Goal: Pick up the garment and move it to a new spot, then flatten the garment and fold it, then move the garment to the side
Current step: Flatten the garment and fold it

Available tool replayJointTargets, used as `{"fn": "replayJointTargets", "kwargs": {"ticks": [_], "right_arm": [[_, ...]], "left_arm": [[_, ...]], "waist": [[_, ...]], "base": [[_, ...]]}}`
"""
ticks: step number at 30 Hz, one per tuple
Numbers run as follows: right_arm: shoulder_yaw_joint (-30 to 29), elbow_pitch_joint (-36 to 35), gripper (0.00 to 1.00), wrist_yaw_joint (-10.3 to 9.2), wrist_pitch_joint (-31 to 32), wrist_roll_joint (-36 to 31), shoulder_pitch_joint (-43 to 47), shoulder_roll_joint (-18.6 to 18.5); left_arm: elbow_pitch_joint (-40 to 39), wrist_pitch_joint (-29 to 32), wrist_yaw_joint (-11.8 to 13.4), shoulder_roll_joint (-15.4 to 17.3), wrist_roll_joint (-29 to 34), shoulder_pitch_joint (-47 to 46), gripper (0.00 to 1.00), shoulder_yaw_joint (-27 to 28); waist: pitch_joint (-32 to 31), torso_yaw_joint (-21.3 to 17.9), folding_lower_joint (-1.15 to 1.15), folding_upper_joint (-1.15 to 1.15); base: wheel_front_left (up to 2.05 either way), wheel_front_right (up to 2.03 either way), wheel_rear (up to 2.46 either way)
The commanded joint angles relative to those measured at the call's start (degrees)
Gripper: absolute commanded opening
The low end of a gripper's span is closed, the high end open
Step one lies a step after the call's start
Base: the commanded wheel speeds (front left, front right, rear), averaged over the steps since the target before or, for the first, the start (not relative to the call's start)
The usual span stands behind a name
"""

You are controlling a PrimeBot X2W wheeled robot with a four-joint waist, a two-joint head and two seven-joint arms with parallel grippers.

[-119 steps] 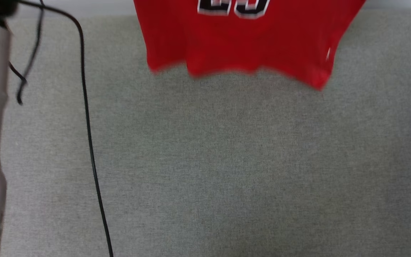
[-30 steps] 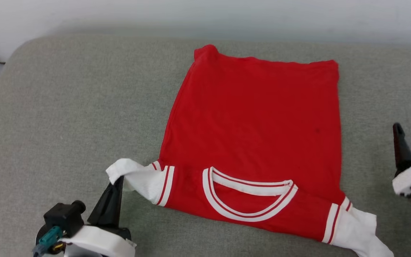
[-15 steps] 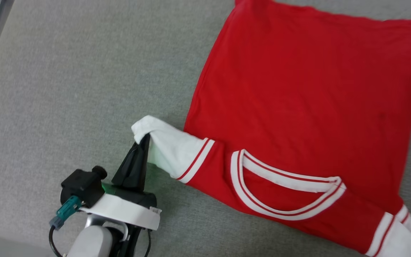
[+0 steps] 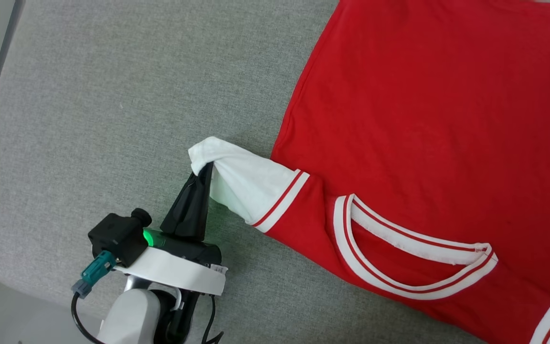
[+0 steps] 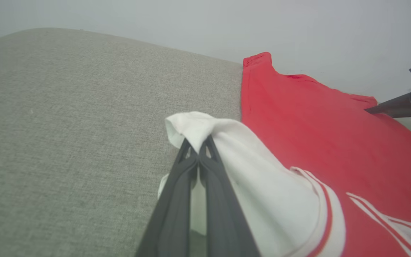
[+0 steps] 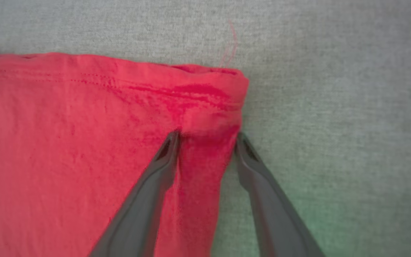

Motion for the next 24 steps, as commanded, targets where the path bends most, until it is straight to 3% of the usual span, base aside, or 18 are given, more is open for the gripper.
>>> {"fn": "replayJointTargets", "kwargs": {"ticks": [1,5,12,20,24], "right_arm": [[0.5,3.7,0.0,-0.03,2.4,-1.6,5.7,2.9],[1.9,0.2,0.0,-0.03,-0.6,-1.8,4.9,1.7],[9.9,-6.5,0.0,-0.06,-4.9,0.0,9.5,-1.6],[11.0,-17.5,0.0,-0.06,-4.7,6.4,25.8,-3.5],[9.7,-25.3,0.0,-0.05,-3.5,8.8,37.2,-2.2]], "left_arm": [[0.0,-0.4,-0.2,-0.1,0.5,0.3,0.0,0.4],[0.9,-0.4,-0.4,0.1,1.0,1.2,0.0,1.3],[3.1,-0.4,-0.4,1.2,0.7,3.9,0.0,4.1],[5.8,-0.4,0.7,3.3,0.5,8.3,0.0,7.9],[6.5,-0.3,1.4,4.8,0.1,10.8,0.0,9.6]], "waist": [[-0.8,-0.2,0.0,0.0],[-3.5,-1.0,0.0,0.0],[-10.3,-5.2,0.0,0.0],[-18.1,-11.3,0.0,0.0],[-21.5,-14.3,0.0,0.0]], "base": [[0.0,0.0,0.0],[0.0,0.0,0.0],[0.0,0.0,0.0],[0.0,0.0,0.0],[0.0,0.0,0.0]]}}
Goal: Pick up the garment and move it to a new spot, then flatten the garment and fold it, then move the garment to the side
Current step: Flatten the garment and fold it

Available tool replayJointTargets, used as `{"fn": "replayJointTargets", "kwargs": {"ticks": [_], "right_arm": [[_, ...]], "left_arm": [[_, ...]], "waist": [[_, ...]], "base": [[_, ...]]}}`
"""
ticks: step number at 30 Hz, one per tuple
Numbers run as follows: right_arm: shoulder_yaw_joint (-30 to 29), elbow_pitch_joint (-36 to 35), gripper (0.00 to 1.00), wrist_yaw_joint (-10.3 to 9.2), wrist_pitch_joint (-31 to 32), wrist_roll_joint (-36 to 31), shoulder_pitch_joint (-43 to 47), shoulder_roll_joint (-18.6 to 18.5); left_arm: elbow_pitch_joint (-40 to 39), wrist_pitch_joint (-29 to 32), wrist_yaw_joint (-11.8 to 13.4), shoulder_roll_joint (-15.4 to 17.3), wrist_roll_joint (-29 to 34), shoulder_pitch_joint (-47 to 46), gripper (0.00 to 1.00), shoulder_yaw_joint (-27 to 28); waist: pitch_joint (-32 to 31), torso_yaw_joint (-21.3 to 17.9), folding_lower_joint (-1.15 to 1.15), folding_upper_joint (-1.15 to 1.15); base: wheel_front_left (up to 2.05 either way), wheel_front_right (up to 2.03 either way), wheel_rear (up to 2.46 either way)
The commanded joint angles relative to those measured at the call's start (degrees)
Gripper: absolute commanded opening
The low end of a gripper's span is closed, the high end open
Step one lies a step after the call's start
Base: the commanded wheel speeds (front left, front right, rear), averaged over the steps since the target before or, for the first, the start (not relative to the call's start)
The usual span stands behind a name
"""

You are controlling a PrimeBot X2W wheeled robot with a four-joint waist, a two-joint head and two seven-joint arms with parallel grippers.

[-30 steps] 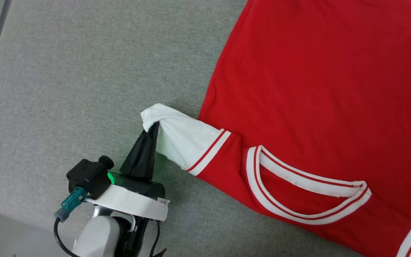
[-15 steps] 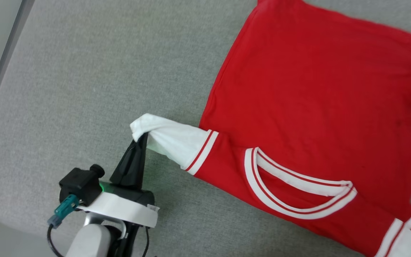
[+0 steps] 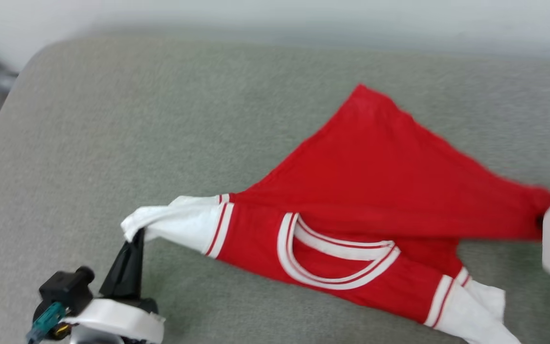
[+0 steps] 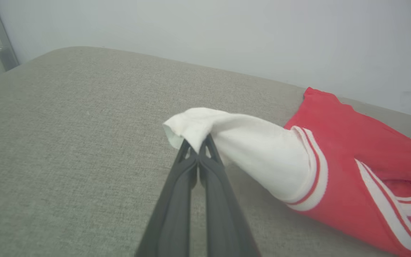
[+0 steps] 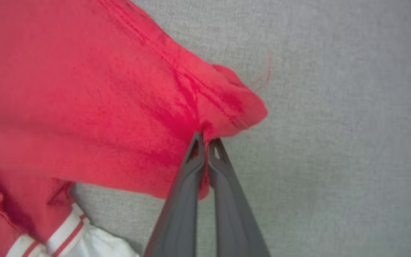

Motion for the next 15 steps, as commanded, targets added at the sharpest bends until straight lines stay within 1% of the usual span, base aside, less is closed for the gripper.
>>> {"fn": "replayJointTargets", "kwargs": {"ticks": [1,3,8,11,12,15], "right_arm": [[-1.1,-3.3,0.0,-0.06,0.2,1.2,5.1,1.4],[-2.4,-7.4,0.0,-0.07,0.9,1.1,10.8,2.5],[-6.2,-15.3,0.0,-0.06,1.2,1.5,23.7,8.4],[-8.5,-17.9,0.0,-0.06,1.4,0.7,30.5,12.8],[-8.5,-17.9,0.0,-0.06,1.4,0.7,30.5,12.8],[-10.2,-19.0,0.0,-0.06,1.4,0.6,36.0,16.6]], "left_arm": [[0.1,0.0,0.5,1.0,-0.4,1.2,0.0,0.8],[0.2,0.7,0.8,1.6,-0.4,2.3,0.0,1.2],[0.2,2.2,1.8,2.6,-1.0,4.2,0.0,2.1],[0.7,3.0,2.2,2.9,-1.5,5.0,0.0,2.5],[0.7,3.0,2.2,2.9,-1.5,5.0,0.0,2.5],[1.1,3.3,2.4,3.0,-1.8,5.3,0.0,2.6]], "waist": [[-4.2,-4.3,0.0,0.0],[-5.2,-5.6,0.0,0.0],[-7.2,-8.2,0.0,0.0],[-8.2,-9.1,0.0,0.0],[-8.2,-9.1,0.0,0.0],[-8.7,-9.6,0.0,0.0]], "base": [[0.0,0.0,0.0],[0.0,0.0,0.0],[0.0,0.0,0.0],[0.0,0.0,0.0],[0.0,0.0,0.0],[0.0,0.0,0.0]]}}
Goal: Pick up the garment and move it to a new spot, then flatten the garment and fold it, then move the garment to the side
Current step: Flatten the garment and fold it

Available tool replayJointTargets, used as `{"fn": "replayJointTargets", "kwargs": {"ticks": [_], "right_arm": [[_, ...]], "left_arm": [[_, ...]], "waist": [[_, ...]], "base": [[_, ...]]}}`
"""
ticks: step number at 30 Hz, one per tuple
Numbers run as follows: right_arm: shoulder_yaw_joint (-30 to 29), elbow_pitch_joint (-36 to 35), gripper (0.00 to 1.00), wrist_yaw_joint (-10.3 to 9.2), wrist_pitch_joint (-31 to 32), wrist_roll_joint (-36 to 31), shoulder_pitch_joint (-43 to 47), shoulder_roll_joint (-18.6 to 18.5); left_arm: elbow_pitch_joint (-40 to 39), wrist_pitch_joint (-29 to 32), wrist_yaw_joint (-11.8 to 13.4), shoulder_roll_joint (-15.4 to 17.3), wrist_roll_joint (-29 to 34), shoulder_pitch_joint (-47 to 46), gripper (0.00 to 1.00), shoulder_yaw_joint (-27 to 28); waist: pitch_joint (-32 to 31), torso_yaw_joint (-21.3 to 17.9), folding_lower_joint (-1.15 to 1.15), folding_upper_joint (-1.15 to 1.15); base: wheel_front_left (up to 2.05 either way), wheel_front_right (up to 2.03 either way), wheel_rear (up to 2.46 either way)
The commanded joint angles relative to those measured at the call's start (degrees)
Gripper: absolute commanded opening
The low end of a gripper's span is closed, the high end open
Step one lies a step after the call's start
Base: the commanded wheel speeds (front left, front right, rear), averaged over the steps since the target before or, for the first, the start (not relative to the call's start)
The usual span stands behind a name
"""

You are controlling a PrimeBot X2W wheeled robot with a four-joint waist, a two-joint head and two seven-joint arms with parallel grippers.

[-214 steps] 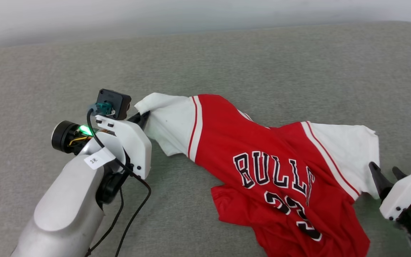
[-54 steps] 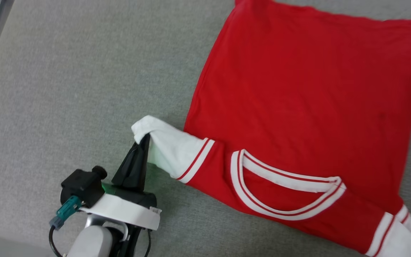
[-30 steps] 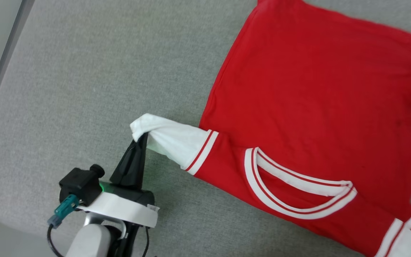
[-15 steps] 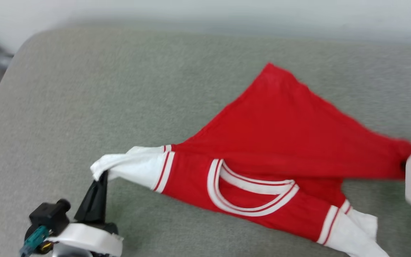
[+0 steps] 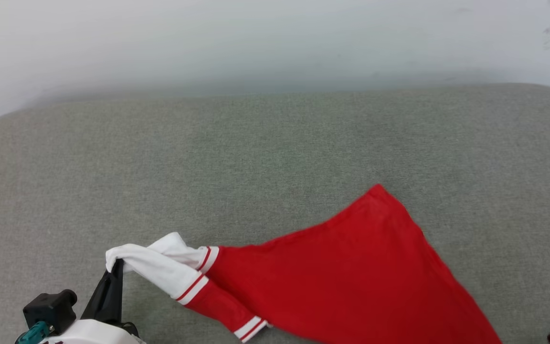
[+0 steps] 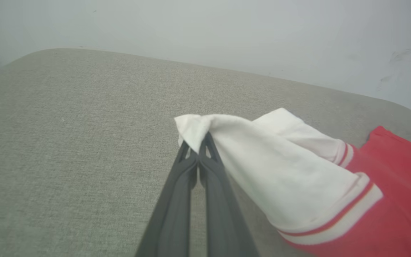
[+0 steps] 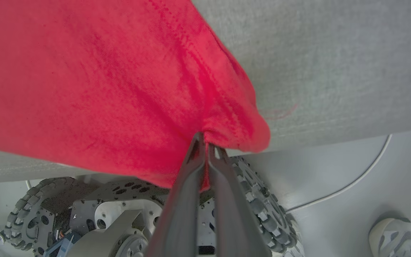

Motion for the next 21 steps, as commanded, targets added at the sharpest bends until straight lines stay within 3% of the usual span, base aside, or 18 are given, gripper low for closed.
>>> {"fn": "replayJointTargets", "kwargs": {"ticks": [1,2,3,4,5,12,16,21], "right_arm": [[-0.2,-0.1,0.0,-0.06,-0.1,0.0,1.1,0.4],[-0.1,0.2,0.0,-0.06,-0.5,0.2,2.4,1.0],[0.1,0.5,0.22,-0.06,-1.2,0.9,3.3,1.5],[-0.1,0.8,0.83,-0.06,-2.5,1.4,3.7,1.7],[-0.2,1.0,1.0,-0.06,-4.2,1.7,3.8,1.9],[-0.5,5.1,1.0,-0.05,-27.9,4.9,-0.8,2.2],[0.7,8.0,1.0,-0.04,-41.3,3.6,-6.3,2.2],[2.8,14.0,1.0,-0.04,-49.8,3.2,-15.8,-0.4]], "left_arm": [[0.1,0.2,0.3,0.3,-0.2,0.3,0.0,0.1],[0.2,0.3,0.3,0.4,-0.2,0.5,0.0,0.1],[0.2,0.3,0.4,0.4,-0.3,0.6,0.0,0.1],[0.2,0.3,0.5,0.4,-0.3,0.6,0.0,0.1],[0.2,0.4,0.5,0.4,-0.3,0.6,0.0,0.0],[-0.4,0.8,0.2,0.3,-0.5,-0.7,0.0,-0.9],[-1.0,0.5,0.3,0.1,-0.1,-1.8,0.0,-1.5],[-2.2,-0.1,0.0,-0.8,-0.1,-4.1,0.0,-2.6]], "waist": [[-0.5,-0.4,0.02,0.0],[-0.6,-0.5,0.02,0.0],[-0.6,-0.6,0.02,0.0],[-0.6,-0.7,0.02,0.0],[-0.6,-0.7,0.02,0.0],[0.3,-0.5,0.02,0.0],[1.4,0.3,0.02,0.0],[3.6,2.0,0.02,0.0]], "base": [[0.0,0.0,0.0],[0.0,0.0,0.0],[0.0,0.0,0.0],[0.0,0.0,0.0],[0.0,0.0,0.0],[0.0,0.0,0.0],[0.0,0.0,0.0],[0.0,0.0,0.0]]}}
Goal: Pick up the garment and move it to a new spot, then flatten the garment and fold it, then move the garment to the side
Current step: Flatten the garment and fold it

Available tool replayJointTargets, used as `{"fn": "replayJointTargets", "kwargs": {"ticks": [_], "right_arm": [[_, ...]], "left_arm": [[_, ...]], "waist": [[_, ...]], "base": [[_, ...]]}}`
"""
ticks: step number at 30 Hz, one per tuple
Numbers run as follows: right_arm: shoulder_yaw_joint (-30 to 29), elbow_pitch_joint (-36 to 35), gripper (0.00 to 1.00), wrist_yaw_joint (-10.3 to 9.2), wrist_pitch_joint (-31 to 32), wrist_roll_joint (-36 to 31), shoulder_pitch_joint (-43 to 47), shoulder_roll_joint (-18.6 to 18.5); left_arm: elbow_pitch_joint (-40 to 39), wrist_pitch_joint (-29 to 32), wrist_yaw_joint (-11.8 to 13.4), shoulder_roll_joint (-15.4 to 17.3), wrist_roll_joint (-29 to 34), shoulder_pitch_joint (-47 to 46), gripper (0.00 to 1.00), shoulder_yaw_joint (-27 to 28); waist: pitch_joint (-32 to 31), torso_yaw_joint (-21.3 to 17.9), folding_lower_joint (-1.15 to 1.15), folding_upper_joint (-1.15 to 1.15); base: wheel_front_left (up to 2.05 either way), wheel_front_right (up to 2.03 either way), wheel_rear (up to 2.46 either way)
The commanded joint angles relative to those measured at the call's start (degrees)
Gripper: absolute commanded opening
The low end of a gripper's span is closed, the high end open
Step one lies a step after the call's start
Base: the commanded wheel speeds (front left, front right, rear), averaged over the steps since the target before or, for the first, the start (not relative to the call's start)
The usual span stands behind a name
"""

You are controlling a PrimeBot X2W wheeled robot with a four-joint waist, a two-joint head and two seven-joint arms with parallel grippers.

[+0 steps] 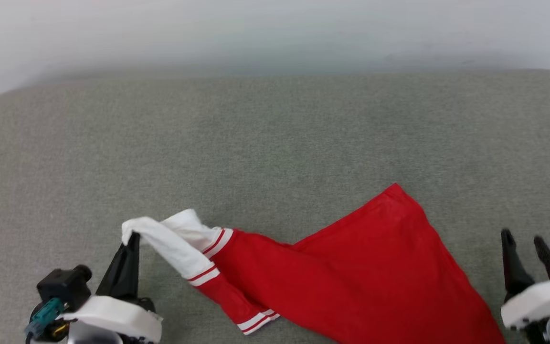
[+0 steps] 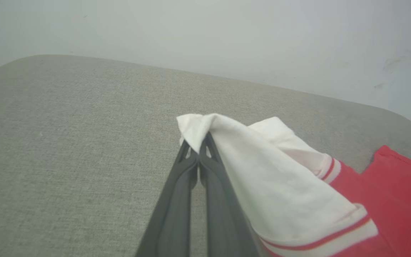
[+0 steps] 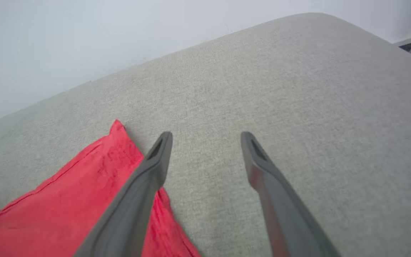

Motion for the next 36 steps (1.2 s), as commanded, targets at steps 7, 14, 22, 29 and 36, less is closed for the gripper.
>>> {"fn": "replayJointTargets", "kwargs": {"ticks": [7,14,22,29,36], "right_arm": [[6.8,8.3,1.0,-0.02,9.7,2.5,-14.4,-6.9],[16.4,9.5,1.0,-0.02,35.6,6.4,-26.1,-14.0],[25.8,11.1,1.0,-0.02,50.3,8.2,-30.5,-17.2],[30.2,17.6,0.0,-0.01,56.9,11.5,-28.9,-17.4],[27.8,15.4,0.0,-0.05,46.3,10.4,-35.2,-18.0]], "left_arm": [[-0.2,-1.3,-0.9,-1.2,0.3,-5.1,0.0,-1.8],[0.2,-2.5,-1.6,-2.0,0.4,-8.0,0.0,-2.6],[0.9,-3.4,-2.3,-3.5,0.5,-10.3,0.0,-3.3],[2.2,-3.7,-3.0,-4.0,0.1,-11.5,0.0,-2.9],[3.2,-3.8,-3.3,-2.5,0.5,-13.6,0.0,-0.5]], "waist": [[5.1,4.0,0.0,0.0],[9.0,6.4,0.0,0.0],[12.8,8.2,0.0,0.0],[13.8,8.9,0.0,0.0],[11.6,7.1,0.0,0.0]], "base": [[0.0,0.0,0.0],[0.0,0.0,0.0],[0.0,0.0,0.0],[0.0,0.0,0.0],[0.0,0.0,0.0]]}}
